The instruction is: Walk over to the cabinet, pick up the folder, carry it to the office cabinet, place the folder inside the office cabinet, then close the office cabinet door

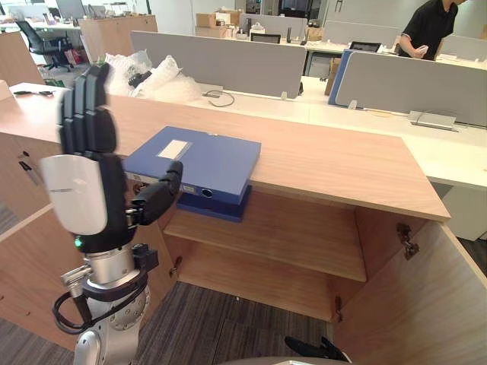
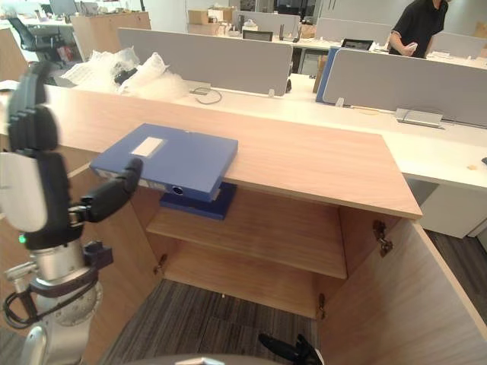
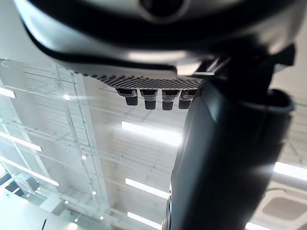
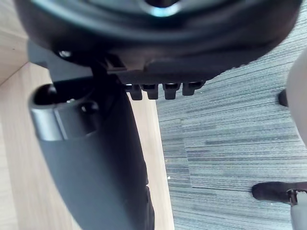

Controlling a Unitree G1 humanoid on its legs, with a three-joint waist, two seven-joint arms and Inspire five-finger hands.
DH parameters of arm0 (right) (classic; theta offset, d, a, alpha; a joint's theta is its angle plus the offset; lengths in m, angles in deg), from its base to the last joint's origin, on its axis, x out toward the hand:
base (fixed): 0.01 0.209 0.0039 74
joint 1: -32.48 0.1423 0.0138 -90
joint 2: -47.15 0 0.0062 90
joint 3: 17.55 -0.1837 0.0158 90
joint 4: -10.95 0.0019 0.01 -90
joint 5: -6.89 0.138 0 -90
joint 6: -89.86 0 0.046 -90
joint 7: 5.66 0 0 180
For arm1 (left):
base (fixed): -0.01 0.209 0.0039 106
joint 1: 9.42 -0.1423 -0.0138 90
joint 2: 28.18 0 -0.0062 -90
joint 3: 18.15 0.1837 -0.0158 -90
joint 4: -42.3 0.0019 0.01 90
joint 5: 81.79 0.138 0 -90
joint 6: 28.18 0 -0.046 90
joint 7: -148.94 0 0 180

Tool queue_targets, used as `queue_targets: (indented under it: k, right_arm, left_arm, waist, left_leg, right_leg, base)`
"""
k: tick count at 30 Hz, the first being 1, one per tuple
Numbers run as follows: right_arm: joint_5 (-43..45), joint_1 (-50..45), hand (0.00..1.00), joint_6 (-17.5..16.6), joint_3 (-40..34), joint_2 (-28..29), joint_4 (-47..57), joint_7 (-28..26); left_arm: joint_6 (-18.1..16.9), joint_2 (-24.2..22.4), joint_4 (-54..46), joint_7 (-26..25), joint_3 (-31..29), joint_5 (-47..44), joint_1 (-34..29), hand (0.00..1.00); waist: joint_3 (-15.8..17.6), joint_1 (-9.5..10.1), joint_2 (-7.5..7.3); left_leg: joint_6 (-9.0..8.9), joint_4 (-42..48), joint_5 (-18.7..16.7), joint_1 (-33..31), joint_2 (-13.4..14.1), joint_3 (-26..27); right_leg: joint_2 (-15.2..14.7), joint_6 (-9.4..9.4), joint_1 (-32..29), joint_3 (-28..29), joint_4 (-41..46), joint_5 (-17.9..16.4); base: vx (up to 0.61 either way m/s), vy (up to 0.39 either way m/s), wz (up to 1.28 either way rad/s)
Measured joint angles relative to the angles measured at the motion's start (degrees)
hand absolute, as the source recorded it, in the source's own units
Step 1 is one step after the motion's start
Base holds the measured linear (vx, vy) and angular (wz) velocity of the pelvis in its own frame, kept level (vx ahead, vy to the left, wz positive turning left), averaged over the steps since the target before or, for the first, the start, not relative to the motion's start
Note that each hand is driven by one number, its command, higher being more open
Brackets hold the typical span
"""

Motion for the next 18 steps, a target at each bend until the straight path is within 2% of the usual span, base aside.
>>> queue_targets:
  k: [6, 12, 18]
  right_arm:
    - [0.0, -0.2, 1.00, -0.1, 0.1, -2.0, -2.3, 0.1]
    - [0.0, -0.1, 1.00, -0.2, 1.2, -2.4, -2.3, 0.0]
    - [0.0, 0.0, 1.00, -0.4, 1.1, -2.6, -2.3, 0.1]
  left_arm:
    - [1.2, 1.5, 5.3, 0.9, 0.4, 2.5, 0.0, 1.00]
    - [0.4, 6.8, 6.9, 1.6, 0.7, 4.7, 0.0, 1.00]
    - [0.5, 8.0, 10.4, 2.1, 0.7, 5.8, 0.0, 1.00]
  waist:
    - [0.3, -0.32, 1.16]
    - [0.3, -0.48, 1.29]
    - [0.6, -0.69, 1.90]
  left_leg:
    - [-0.06, -3.1, 2.4, 0.5, 0.0, 0.0]
    - [-0.31, -6.0, 4.3, 0.9, -0.1, 0.0]
    - [-0.88, -8.1, 5.4, 1.6, -0.1, -0.1]
  right_leg:
    - [0.2, -0.01, -0.8, 0.8, -0.3, 0.0]
    - [0.3, -0.04, -1.5, 1.9, -1.4, 0.0]
    - [0.4, -0.52, -1.8, 2.8, -1.9, -0.4]
  base:
    - [-0.07, -0.038, -0.02]
    - [-0.08, -0.022, -0.06]
    - [-0.08, -0.022, -0.07]
